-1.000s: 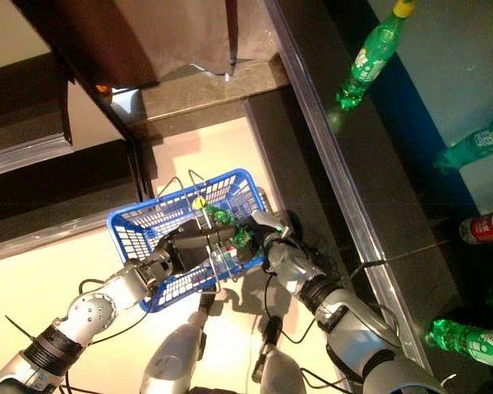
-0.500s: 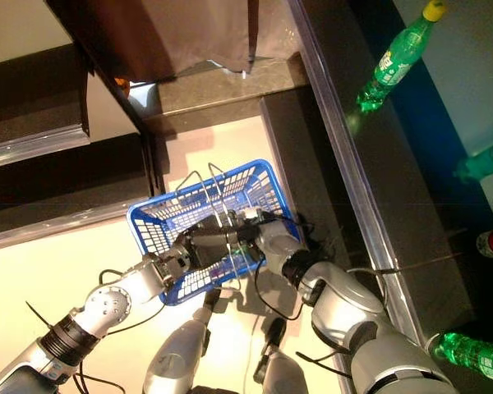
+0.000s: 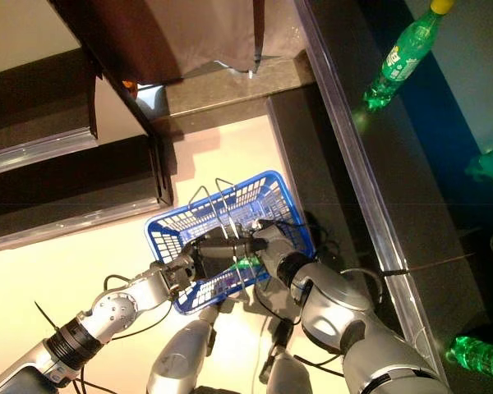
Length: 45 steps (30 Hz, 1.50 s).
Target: Pick up the drink and place into the basket.
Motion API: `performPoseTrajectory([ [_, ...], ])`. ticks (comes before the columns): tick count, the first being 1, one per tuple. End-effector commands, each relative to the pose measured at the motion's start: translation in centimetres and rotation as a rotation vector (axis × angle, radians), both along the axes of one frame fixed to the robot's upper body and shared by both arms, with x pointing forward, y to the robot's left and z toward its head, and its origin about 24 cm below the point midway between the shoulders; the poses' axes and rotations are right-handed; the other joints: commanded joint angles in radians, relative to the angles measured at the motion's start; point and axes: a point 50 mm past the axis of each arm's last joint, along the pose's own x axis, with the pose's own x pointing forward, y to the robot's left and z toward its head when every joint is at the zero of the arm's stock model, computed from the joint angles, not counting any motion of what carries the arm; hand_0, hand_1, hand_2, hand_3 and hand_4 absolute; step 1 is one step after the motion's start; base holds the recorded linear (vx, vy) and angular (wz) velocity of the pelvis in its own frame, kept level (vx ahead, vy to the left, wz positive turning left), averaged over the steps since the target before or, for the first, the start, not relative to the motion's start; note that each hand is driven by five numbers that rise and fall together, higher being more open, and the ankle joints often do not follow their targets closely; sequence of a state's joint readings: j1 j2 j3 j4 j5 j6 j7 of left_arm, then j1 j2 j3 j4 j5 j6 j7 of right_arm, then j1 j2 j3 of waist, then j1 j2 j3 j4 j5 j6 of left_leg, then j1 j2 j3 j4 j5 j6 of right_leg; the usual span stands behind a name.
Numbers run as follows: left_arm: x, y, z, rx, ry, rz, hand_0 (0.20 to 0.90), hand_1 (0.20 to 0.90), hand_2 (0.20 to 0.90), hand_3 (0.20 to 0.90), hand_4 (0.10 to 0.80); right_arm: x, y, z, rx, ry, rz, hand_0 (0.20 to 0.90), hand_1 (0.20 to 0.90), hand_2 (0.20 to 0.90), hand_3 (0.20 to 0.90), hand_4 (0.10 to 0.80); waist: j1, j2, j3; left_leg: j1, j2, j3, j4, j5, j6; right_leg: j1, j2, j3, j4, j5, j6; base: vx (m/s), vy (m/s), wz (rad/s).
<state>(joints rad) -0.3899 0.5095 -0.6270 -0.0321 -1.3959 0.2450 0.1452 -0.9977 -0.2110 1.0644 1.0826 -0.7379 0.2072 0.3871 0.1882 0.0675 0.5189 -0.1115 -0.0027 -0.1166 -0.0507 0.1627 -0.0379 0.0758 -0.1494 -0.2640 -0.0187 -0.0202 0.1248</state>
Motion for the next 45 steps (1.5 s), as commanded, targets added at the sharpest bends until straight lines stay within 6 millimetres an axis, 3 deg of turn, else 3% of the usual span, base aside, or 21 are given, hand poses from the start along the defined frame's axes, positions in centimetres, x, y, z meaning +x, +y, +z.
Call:
performPoseTrajectory([
  [1, -3.0, -7.8, 16.7, -0.699, -0.56, -0.334, 0.3, 0.3, 0.3, 0.2, 0.1, -0.4, 4.0, 0.1, 0.014, -0.068, 0.136, 0.3, 0.3, 0.3, 0.2, 0.1, 0.017, 0.014, -0.166, -0.011, -0.061, -0.004, 0.056, -0.101, 0.042, -0.144, -0.025, 0.025, 0.077, 0.065, -0.054, 0.0, 0.0, 0.0],
  [2, -3.0, -7.7, 16.8, -0.701, -0.56, -0.33, 0.3, 0.3, 0.3, 0.2, 0.1, -0.4, 3.9, 0.0, 0.031, -0.076, 0.136, 0.392, 0.392, 0.392, 0.307, 0.207, 0.015, 0.014, -0.165, -0.011, -0.06, -0.003, 0.055, -0.101, 0.042, -0.146, -0.024, 0.026, 0.078, 0.065, -0.055, 0.0, 0.0, 0.0],
  [3, -2.9, -7.7, 16.8, -0.702, -0.56, -0.326, 0.3, 0.3, 0.3, 0.2, 0.1, -0.4, 3.9, 0.1, 0.045, -0.085, 0.141, 0.521, 0.521, 0.521, 0.458, 0.358, 0.013, 0.013, -0.165, -0.011, -0.059, -0.002, 0.053, -0.1, 0.042, -0.147, -0.024, 0.027, 0.077, 0.066, -0.055, 0.0, 0.0, 0.0],
  [4, -2.8, -7.6, 16.8, -0.703, -0.561, -0.322, 0.3, 0.3, 0.3, 0.2, 0.1, -0.4, 3.9, 0.2, 0.059, -0.097, 0.153, 0.747, 0.747, 0.747, 0.722, 0.622, 0.01, 0.012, -0.164, -0.011, -0.059, -0.001, 0.053, -0.1, 0.042, -0.148, -0.023, 0.027, 0.077, 0.066, -0.055, 0.0, 0.0, 0.0],
  [5, -2.8, -7.6, 16.9, -0.705, -0.562, -0.319, 0.3, 0.3, 0.3, 0.2, 0.1, -0.3, 3.9, 0.3, 0.074, -0.109, 0.16, 0.9, 0.9, 0.9, 0.9, 0.8, 0.008, 0.011, -0.164, -0.011, -0.058, 0.0, 0.052, -0.1, 0.042, -0.149, -0.023, 0.028, 0.076, 0.066, -0.055, 0.0, 0.0, 0.0],
  [12, -2.3, -7.0, 17.1, -0.711, -0.579, -0.288, 0.3, 0.3, 0.3, 0.2, 0.1, -0.2, 4.2, 0.9, 0.15, -0.163, 0.193, 0.9, 0.9, 0.9, 0.9, 0.8, -0.005, 0.001, -0.171, -0.005, -0.052, 0.011, 0.039, -0.097, 0.04, -0.153, -0.017, 0.034, 0.071, 0.067, -0.055, 0.0, 0.0, 0.0],
  [18, -1.5, -5.3, 17.2, -0.709, -0.592, -0.161, 0.3, 0.3, 0.3, 0.2, 0.1, -0.2, 4.3, 1.5, 0.23, -0.228, 0.206, 0.9, 0.9, 0.9, 0.9, 0.8, -0.013, -0.013, -0.19, 0.011, -0.041, 0.02, 0.025, -0.097, 0.036, -0.144, -0.011, 0.033, 0.065, 0.065, -0.054, -0.009, -0.001, -0.01],
  [25, -1.1, -3.2, 15.7, -0.673, -0.532, -0.063, 0.3, 0.3, 0.3, 0.2, 0.1, -0.8, 3.3, 0.6, 0.348, -0.241, 0.116, 0.9, 0.9, 0.9, 0.9, 0.8, -0.007, -0.034, -0.225, 0.038, -0.028, 0.018, 0.011, -0.098, 0.028, -0.111, -0.001, 0.032, 0.042, 0.066, -0.052, 0.002, -0.031, -0.01],
  [31, -0.5, -0.9, 14.2, -0.602, -0.478, 0.068, 0.3, 0.3, 0.3, 0.2, 0.1, -0.9, 1.8, 1.2, 0.532, -0.303, 0.016, 0.9, 0.9, 0.9, 0.9, 0.8, -0.01, -0.054, -0.264, 0.063, -0.013, 0.019, 0.002, -0.097, 0.017, -0.079, 0.007, 0.036, 0.024, 0.066, -0.048, 0.045, -0.022, -0.04],
  [35, -0.5, 2.5, 12.0, -0.463, -0.515, 0.245, 0.3, 0.3, 0.3, 0.2, 0.1, -2.7, 0.3, 2.0, 0.729, -0.401, -0.066, 0.9, 0.9, 0.9, 0.9, 0.8, -0.032, -0.071, -0.294, 0.088, -0.002, 0.023, -0.009, -0.097, 0.01, -0.055, 0.013, 0.051, 0.013, 0.067, -0.041, 0.069, -0.012, -0.1],
  [36, -0.9, 4.1, 10.3, -0.412, -0.492, 0.303, 0.3, 0.3, 0.3, 0.2, 0.1, -4.3, -1.3, 1.8, 0.776, -0.435, -0.081, 0.9, 0.9, 0.9, 0.9, 0.8, -0.042, -0.076, -0.308, 0.1, 0.002, 0.024, -0.015, -0.097, 0.011, -0.045, 0.017, 0.058, 0.009, 0.067, -0.037, 0.08, -0.005, -0.05],
  [37, -1.0, 4.2, 10.1, -0.41, -0.485, 0.305, 0.3, 0.3, 0.3, 0.2, 0.1, -4.5, -1.5, 1.8, 0.775, -0.434, -0.083, 0.9, 0.9, 0.9, 0.9, 0.8, -0.042, -0.076, -0.311, 0.102, 0.003, 0.024, -0.015, -0.098, 0.011, -0.044, 0.017, 0.059, 0.008, 0.067, -0.037, 0.096, -0.001, -0.13],
  [40, -1.8, 5.7, 7.0, -0.424, -0.315, 0.35, 0.3, 0.3, 0.3, 0.2, 0.1, -6.4, -3.7, 2.1, 0.804, -0.468, -0.098, 0.9, 0.9, 0.9, 0.9, 0.8, -0.059, -0.08, -0.333, 0.122, 0.009, 0.032, -0.021, -0.102, 0.012, -0.027, 0.024, 0.073, 0.0, 0.067, -0.032, 0.081, 0.009, -0.19],
  [45, -2.4, 6.5, 4.1, -0.409, -0.208, 0.411, 0.3, 0.3, 0.3, 0.2, 0.1, -7.4, -5.5, 2.5, 0.851, -0.5, -0.145, 0.9, 0.9, 0.9, 0.9, 0.8, -0.074, -0.083, -0.35, 0.148, 0.02, 0.047, -0.029, -0.107, 0.011, -0.001, 0.03, 0.088, -0.018, 0.071, -0.03, 0.023, 0.009, 0.0],
])
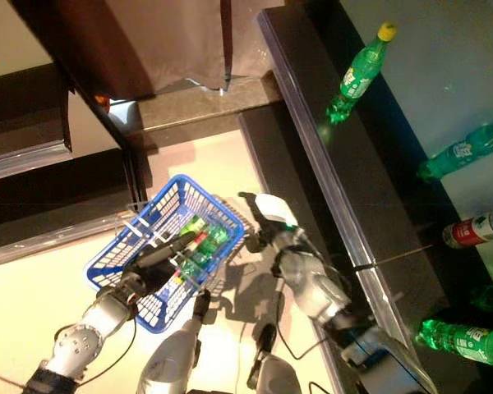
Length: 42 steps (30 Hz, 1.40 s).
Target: Pick up the drink and place into the basket.
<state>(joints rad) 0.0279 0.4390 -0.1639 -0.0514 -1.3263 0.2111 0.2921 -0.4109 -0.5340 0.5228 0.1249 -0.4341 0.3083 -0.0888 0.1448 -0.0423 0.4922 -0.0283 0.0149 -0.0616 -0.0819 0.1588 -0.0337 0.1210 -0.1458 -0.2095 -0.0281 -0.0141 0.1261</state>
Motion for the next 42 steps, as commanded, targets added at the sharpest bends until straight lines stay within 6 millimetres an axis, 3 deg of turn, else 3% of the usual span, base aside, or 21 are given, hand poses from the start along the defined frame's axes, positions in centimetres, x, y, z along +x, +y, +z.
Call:
performPoseTrajectory([
  [1, 0.7, -4.3, 8.4, -0.253, -0.498, -0.151, 0.3, 0.3, 0.3, 0.2, 0.1, -1.4, 0.3, -1.1, -0.038, -0.031, 0.042, 0.9, 0.9, 0.9, 0.9, 0.8, -0.033, 0.026, -0.326, 0.068, 0.004, -0.005, 0.002, -0.104, 0.006, -0.043, 0.026, 0.035, -0.01, 0.065, -0.031, 0.024, 0.002, -0.05],
  [6, 0.9, -3.5, 6.3, -0.114, -0.445, -0.084, 0.3, 0.3, 0.3, 0.2, 0.1, -1.9, -1.0, -1.7, 0.082, -0.011, -0.024, 0.9, 0.9, 0.9, 0.9, 0.8, -0.045, 0.025, -0.342, 0.084, 0.013, 0.014, 0.0, -0.111, 0.002, -0.029, 0.026, 0.037, -0.016, 0.066, -0.029, 0.019, -0.001, -0.13],
  [9, 0.8, -1.6, 4.2, 0.097, -0.392, 0.025, 0.3, 0.3, 0.3, 0.2, 0.1, -3.3, -2.0, -4.0, 0.17, 0.081, -0.081, 0.9, 0.9, 0.9, 0.9, 0.8, -0.055, 0.024, -0.352, 0.091, 0.018, 0.023, -0.001, -0.115, 0.001, -0.024, 0.025, 0.041, -0.019, 0.064, -0.027, 0.0, 0.0, 0.0],
  [11, 0.4, -0.7, 3.0, 0.132, -0.342, 0.06, 0.3, 0.3, 0.3, 0.2, 0.1, -4.2, -2.4, -5.1, 0.216, 0.132, -0.101, 0.9, 0.9, 0.9, 0.9, 0.8, -0.061, 0.025, -0.357, 0.093, 0.019, 0.026, -0.002, -0.116, 0.001, -0.022, 0.025, 0.045, -0.021, 0.064, -0.026, 0.0, 0.0, 0.0],
  [16, -2.2, 2.5, -2.1, 0.325, -0.167, 0.136, 0.3, 0.3, 0.3, 0.2, 0.1, -8.1, -2.6, -8.6, 0.468, 0.325, -0.132, 0.9, 0.9, 0.9, 0.9, 0.8, -0.09, 0.022, -0.372, 0.101, 0.025, 0.044, -0.005, -0.118, 0.004, -0.023, 0.027, 0.061, -0.019, 0.064, -0.025, -0.006, 0.002, -0.01],
  [17, -2.3, 2.5, -2.3, 0.331, -0.158, 0.136, 0.3, 0.3, 0.3, 0.2, 0.1, -8.2, -2.6, -8.8, 0.491, 0.339, -0.138, 0.9, 0.9, 0.9, 0.9, 0.8, -0.091, 0.022, -0.372, 0.101, 0.025, 0.045, -0.005, -0.118, 0.004, -0.022, 0.027, 0.062, -0.019, 0.064, -0.025, -0.018, 0.006, -0.05],
  [21, -4.3, 3.3, -6.9, 0.376, -0.016, 0.139, 0.3, 0.3, 0.3, 0.2, 0.1, -10.1, -2.4, -11.8, 0.655, 0.461, -0.187, 0.9, 0.9, 0.9, 0.9, 0.8, -0.11, 0.019, -0.38, 0.11, 0.027, 0.062, -0.005, -0.124, 0.004, -0.018, 0.027, 0.071, -0.024, 0.067, -0.025, -0.025, 0.013, -0.2],
  [23, -5.3, 3.3, -8.9, 0.305, 0.098, 0.161, 0.3, 0.3, 0.3, 0.2, 0.1, -10.9, -2.2, -13.0, 0.789, 0.552, -0.234, 0.9, 0.9, 0.9, 0.9, 0.8, -0.119, 0.017, -0.384, 0.113, 0.029, 0.072, -0.005, -0.125, 0.003, -0.019, 0.026, 0.073, -0.025, 0.067, -0.024, -0.031, 0.017, -0.12],
  [26, -6.4, 2.7, -11.6, 0.281, 0.192, 0.15, 0.3, 0.3, 0.3, 0.2, 0.1, -11.6, -1.8, -14.5, 0.811, 0.624, -0.229, 0.9, 0.9, 0.9, 0.9, 0.8, -0.131, 0.013, -0.389, 0.116, 0.031, 0.084, -0.005, -0.131, 0.002, -0.017, 0.025, 0.074, -0.028, 0.068, -0.024, -0.034, 0.009, -0.09],
  [28, -6.7, 2.6, -12.2, 0.291, 0.221, 0.139, 0.3, 0.3, 0.3, 0.2, 0.1, -12.0, -1.6, -15.1, 0.88, 0.667, -0.248, 0.9, 0.9, 0.9, 0.9, 0.8, -0.135, 0.011, -0.391, 0.116, 0.032, 0.089, -0.005, -0.131, 0.0, -0.018, 0.024, 0.075, -0.028, 0.069, -0.023, -0.041, 0.001, -0.05],
  [31, -7.3, 2.6, -13.4, 0.333, 0.279, 0.1, 0.3, 0.3, 0.3, 0.2, 0.1, -12.4, -1.7, -16.0, 0.841, 0.697, -0.229, 0.9, 0.9, 0.9, 0.9, 0.8, -0.141, 0.011, -0.392, 0.117, 0.033, 0.098, -0.005, -0.134, -0.001, -0.018, 0.025, 0.073, -0.031, 0.069, -0.023, -0.043, -0.002, -0.02],
  [42, -7.1, 1.7, -14.1, 0.401, 0.291, 0.009, 0.3, 0.3, 0.3, 0.2, 0.1, -13.6, -1.2, -18.1, 0.846, 0.791, -0.301, 0.9, 0.9, 0.9, 0.9, 0.8, -0.139, 0.014, -0.383, 0.119, 0.037, 0.104, -0.005, -0.137, -0.002, -0.013, 0.02, 0.062, -0.036, 0.067, -0.023, -0.017, -0.006, -0.02],
])
